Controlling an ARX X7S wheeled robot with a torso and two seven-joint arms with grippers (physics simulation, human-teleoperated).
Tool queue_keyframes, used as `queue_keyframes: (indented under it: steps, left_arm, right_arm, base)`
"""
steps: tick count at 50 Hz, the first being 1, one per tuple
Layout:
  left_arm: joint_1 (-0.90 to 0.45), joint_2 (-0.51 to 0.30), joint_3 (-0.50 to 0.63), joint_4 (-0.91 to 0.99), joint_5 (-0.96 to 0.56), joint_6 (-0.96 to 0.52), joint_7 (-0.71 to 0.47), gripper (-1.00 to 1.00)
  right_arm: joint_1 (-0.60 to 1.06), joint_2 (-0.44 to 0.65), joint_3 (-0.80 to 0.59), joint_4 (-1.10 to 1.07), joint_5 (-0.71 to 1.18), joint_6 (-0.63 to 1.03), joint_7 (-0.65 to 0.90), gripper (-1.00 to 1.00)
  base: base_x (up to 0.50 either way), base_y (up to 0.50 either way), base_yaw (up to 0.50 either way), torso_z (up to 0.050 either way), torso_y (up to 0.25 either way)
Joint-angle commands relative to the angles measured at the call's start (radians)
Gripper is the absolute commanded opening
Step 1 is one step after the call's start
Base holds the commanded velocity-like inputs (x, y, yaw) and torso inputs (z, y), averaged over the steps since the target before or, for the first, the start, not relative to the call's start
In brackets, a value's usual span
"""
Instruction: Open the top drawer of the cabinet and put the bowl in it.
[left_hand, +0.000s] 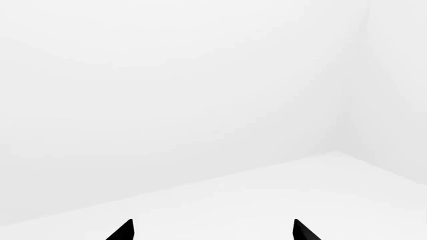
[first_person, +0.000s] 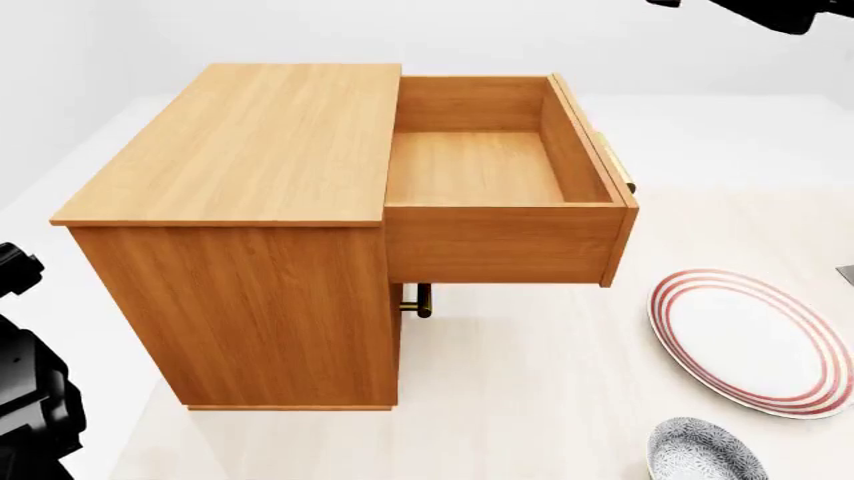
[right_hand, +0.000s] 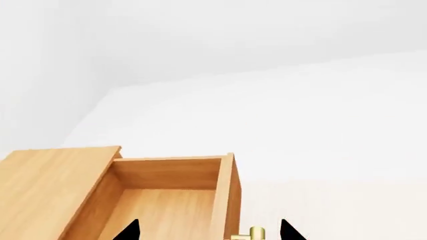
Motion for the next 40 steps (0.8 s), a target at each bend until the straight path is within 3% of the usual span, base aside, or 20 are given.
queue_keyframes:
  steps: [1,2,3,10,23,40]
  left_arm:
    - [0.0,-0.003,0.0,0.001,-0.002,0.003,0.002,1.0]
    - [0.001,-0.004,0.0,0.001,-0.003,0.003,0.002,1.0]
    - [0.001,-0.004,0.0,0.001,-0.003,0.003,0.003,1.0]
    - [0.001,-0.003,0.0,0.001,-0.004,0.005,0.003,1.0]
    - [0.001,-0.006,0.001,0.001,-0.004,0.004,0.002,1.0]
    - [0.003,-0.002,0.002,0.0,-0.006,0.006,0.004,1.0]
  right_arm:
    - [0.141,0.386,0.722,-0.499,-0.659,-0.208,0.397,1.0]
    - [0.14,0.422,0.872,-0.542,-0.713,-0.211,0.435,1.0]
    - [0.139,0.451,0.932,-0.575,-0.743,-0.214,0.462,1.0]
    - [0.136,0.63,1.092,-0.806,-0.936,-0.095,0.573,1.0]
    - [0.082,0.871,1.13,-1.139,-0.91,0.112,0.657,1.0]
    - [-0.074,1.117,1.088,-1.384,-0.948,-0.016,0.681,1.0]
  base:
    - [0.0,0.0,0.0,0.0,0.0]
    - [0.0,0.0,0.0,0.0,0.0]
    - [0.0,0.0,0.0,0.0,0.0]
    - [0.0,0.0,0.0,0.0,0.0]
    - [0.0,0.0,0.0,0.0,0.0]
    - [0.0,0.0,0.0,0.0,0.0]
